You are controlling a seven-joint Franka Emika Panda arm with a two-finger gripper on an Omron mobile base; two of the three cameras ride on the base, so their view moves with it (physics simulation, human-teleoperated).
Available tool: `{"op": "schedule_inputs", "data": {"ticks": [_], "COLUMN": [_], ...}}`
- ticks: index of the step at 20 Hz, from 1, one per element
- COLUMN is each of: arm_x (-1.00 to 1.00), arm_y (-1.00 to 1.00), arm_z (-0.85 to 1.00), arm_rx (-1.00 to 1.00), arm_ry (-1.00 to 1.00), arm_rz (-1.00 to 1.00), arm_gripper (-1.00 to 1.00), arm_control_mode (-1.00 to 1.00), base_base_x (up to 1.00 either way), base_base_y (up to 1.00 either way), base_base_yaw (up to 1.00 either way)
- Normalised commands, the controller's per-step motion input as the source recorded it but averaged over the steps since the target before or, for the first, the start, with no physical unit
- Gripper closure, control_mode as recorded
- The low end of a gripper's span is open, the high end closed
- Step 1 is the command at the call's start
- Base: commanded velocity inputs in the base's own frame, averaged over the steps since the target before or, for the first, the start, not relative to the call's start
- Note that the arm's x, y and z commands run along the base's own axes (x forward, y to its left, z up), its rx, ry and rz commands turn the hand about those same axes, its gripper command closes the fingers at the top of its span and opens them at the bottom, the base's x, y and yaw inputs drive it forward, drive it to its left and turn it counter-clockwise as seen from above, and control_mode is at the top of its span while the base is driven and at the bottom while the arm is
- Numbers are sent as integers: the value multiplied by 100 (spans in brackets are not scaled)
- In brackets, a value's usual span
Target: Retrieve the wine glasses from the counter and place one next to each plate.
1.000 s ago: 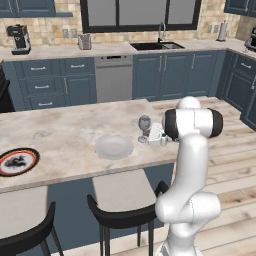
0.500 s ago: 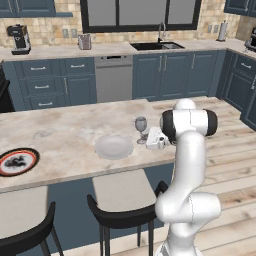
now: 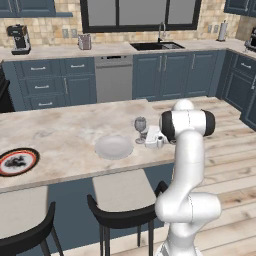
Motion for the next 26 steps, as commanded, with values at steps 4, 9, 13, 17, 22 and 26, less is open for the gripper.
{"op": "schedule_inputs", "data": {"ticks": [4, 9, 13, 17, 22, 26], "arm_x": [-2, -22, -55, -49, -72, -69], "arm_y": [-3, -25, -49, -48, -14, 0], "arm_z": [-1, 14, 79, 100, 100, 100], "arm_rx": [0, 5, 22, 28, 25, 19], "arm_ry": [-10, -5, -3, 0, -1, -8], "arm_rz": [0, 0, 0, 0, 0, 0], "arm_gripper": [-100, -100, -100, -100, -100, -100], "arm_control_mode": [-100, -100, -100, -100, -100, -100], "base_base_x": [0, 0, 0, 0, 0, 0], "base_base_y": [0, 0, 0, 0, 0, 0], "base_base_yaw": [0, 0, 0, 0, 0, 0]}}
